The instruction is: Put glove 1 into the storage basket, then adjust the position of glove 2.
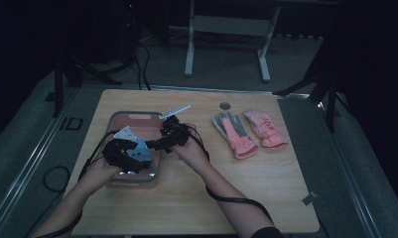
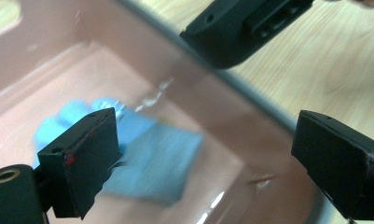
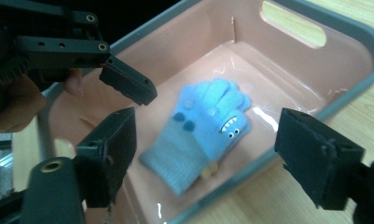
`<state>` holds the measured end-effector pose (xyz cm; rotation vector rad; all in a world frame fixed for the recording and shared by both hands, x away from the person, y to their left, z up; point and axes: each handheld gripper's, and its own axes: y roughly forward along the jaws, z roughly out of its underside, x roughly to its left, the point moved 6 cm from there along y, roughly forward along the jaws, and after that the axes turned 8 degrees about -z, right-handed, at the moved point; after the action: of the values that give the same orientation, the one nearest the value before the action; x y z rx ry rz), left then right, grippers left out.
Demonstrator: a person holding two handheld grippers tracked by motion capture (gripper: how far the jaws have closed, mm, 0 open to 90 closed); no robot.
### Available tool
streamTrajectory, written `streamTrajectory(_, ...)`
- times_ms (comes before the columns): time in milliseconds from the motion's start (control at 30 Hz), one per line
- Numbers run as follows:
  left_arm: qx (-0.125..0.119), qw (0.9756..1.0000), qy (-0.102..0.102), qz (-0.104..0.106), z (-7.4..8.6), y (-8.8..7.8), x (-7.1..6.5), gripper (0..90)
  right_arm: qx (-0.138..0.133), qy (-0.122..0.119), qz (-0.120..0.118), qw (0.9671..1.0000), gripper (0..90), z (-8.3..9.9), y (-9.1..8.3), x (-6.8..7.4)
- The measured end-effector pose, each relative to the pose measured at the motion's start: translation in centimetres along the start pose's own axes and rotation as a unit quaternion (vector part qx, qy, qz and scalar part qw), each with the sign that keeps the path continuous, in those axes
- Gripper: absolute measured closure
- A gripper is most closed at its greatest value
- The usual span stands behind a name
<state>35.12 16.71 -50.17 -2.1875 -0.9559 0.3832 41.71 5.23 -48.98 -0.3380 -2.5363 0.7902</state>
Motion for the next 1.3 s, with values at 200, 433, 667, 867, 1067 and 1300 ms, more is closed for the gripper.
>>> streamTrajectory(200, -0.035, 0.9991, 0.023, -0.003, -1.6, 0.2, -2.3, 7.8, -0.025, -0.018, 0.020, 0.9993, 19.6, 0.6, -2.7, -0.2)
streamTrajectory(433, -0.044, 0.9982, 0.031, 0.027, -2.8, 1.4, -5.0, 7.7, -0.018, -0.034, 0.040, 0.9985, 18.0, 2.0, -5.2, -1.3)
streamTrajectory(667, -0.065, 0.9960, 0.042, 0.044, -3.9, 2.3, -7.4, 7.8, -0.008, -0.031, 0.048, 0.9983, 14.0, 4.5, -6.8, -2.3)
streamTrajectory(867, -0.068, 0.9952, 0.036, 0.061, -4.3, 3.1, -8.9, 7.8, -0.009, -0.044, 0.059, 0.9972, 14.0, 6.3, -8.3, -2.7)
streamTrajectory(1067, -0.065, 0.9947, 0.040, 0.069, -4.4, 4.3, -10.2, 7.8, 0.000, -0.033, 0.074, 0.9967, 13.9, 8.5, -9.8, -3.9)
streamTrajectory(1300, -0.067, 0.9932, 0.046, 0.083, -4.6, 5.4, -12.0, 7.8, -0.036, -0.018, 0.070, 0.9967, 13.8, 10.4, -12.7, -4.8)
